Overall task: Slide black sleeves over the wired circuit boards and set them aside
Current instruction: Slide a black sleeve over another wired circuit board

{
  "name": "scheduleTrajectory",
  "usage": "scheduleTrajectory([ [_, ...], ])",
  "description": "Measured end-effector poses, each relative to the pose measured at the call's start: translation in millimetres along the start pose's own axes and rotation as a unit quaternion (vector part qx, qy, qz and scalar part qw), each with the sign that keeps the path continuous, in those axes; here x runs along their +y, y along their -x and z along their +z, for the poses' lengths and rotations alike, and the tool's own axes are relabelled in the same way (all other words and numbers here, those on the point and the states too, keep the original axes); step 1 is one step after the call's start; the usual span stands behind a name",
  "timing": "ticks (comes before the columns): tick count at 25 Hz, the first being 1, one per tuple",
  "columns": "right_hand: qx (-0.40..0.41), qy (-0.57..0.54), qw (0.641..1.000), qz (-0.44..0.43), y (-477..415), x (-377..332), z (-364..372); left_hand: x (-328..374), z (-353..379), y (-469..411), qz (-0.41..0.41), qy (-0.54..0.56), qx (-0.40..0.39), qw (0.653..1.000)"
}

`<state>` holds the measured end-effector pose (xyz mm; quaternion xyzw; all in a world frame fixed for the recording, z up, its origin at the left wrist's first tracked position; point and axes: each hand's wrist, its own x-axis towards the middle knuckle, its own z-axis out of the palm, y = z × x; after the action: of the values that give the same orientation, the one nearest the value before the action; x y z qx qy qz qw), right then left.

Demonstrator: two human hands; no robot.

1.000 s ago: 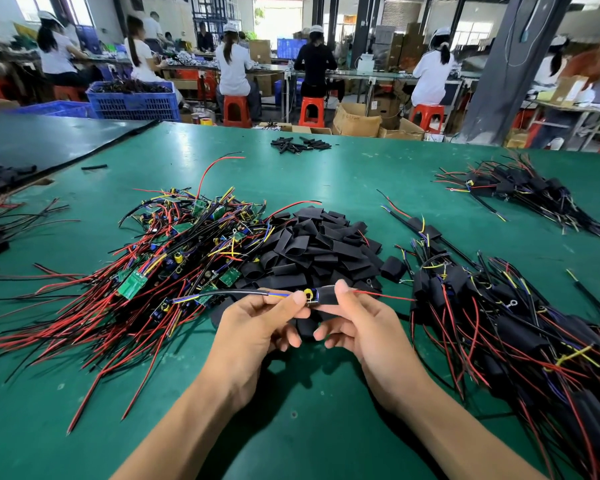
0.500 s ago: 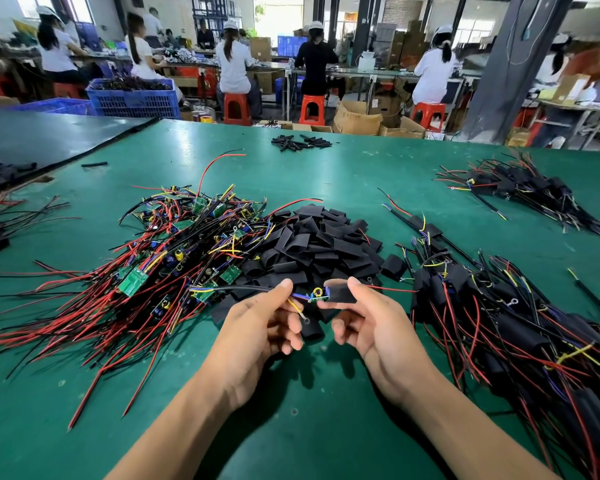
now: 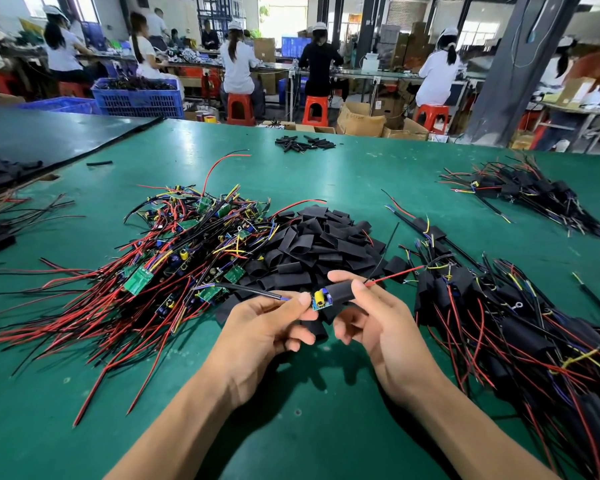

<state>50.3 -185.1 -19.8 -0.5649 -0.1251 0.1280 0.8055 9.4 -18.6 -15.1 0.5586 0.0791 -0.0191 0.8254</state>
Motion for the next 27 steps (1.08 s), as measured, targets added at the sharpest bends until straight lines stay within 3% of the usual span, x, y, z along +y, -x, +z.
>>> scheduleTrajectory([
  [9,-0.027,0.093,0.995,-0.034,5.0,-1.9,8.7,1.9,-2.0,-0.2,-0.025,0.063,-0.032,0.997],
  [16,0.036,0.052,0.998,0.028,-0.7,0.4,2.3,-0.5,2.3,-0.3,-0.002,0.048,0.000,0.999],
  [27,-0.012,0.047,0.998,0.048,-1.1,-1.5,-1.1,2.1,1.8,3.1,0.002,-0.003,-0.002,1.000],
])
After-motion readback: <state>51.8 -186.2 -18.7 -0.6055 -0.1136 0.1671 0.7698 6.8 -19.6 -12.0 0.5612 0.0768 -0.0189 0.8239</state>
